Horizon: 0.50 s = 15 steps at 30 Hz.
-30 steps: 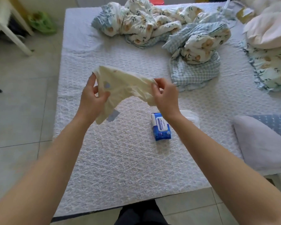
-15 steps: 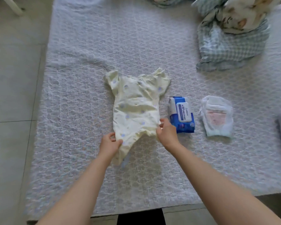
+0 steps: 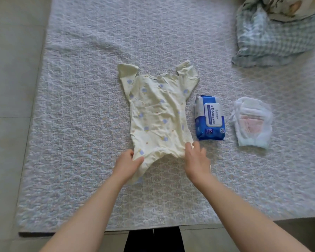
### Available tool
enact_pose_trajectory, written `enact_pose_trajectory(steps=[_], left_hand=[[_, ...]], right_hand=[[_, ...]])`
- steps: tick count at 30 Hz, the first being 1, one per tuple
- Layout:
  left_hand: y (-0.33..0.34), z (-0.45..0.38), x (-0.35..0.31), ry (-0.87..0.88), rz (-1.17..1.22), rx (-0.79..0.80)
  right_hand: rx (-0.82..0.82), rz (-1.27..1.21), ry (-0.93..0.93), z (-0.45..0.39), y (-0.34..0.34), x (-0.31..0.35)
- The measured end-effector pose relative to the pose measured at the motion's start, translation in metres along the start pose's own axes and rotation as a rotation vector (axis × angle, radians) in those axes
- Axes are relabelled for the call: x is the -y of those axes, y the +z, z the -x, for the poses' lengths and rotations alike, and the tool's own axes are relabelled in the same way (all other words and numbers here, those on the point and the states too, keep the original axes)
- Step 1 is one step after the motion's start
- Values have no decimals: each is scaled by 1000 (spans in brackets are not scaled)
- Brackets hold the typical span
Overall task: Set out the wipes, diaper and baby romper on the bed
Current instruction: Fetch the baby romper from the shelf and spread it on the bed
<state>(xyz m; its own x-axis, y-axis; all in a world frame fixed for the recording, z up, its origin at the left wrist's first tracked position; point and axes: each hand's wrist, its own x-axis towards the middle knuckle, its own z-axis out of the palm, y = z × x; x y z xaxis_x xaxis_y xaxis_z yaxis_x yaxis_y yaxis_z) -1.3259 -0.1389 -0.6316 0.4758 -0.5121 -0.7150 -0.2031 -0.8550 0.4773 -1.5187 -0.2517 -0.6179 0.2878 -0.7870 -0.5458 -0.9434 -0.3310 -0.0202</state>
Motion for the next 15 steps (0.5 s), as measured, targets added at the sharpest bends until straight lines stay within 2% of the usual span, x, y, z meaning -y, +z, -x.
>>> enact_pose_trajectory(steps=[3,7,11,15], left_hand=[[4,6,9,-10,-17,31],[9,16,24,-32,-16,161],[9,22,32,-57,82,123],[12,21,43,-75,-161,207]], right_hand=[[38,-39,-6,7,11,-4],[66,-86,25,15,24,-14],[3,-34,-15,29,35,-24],[168,33,-48,34,47,-33]])
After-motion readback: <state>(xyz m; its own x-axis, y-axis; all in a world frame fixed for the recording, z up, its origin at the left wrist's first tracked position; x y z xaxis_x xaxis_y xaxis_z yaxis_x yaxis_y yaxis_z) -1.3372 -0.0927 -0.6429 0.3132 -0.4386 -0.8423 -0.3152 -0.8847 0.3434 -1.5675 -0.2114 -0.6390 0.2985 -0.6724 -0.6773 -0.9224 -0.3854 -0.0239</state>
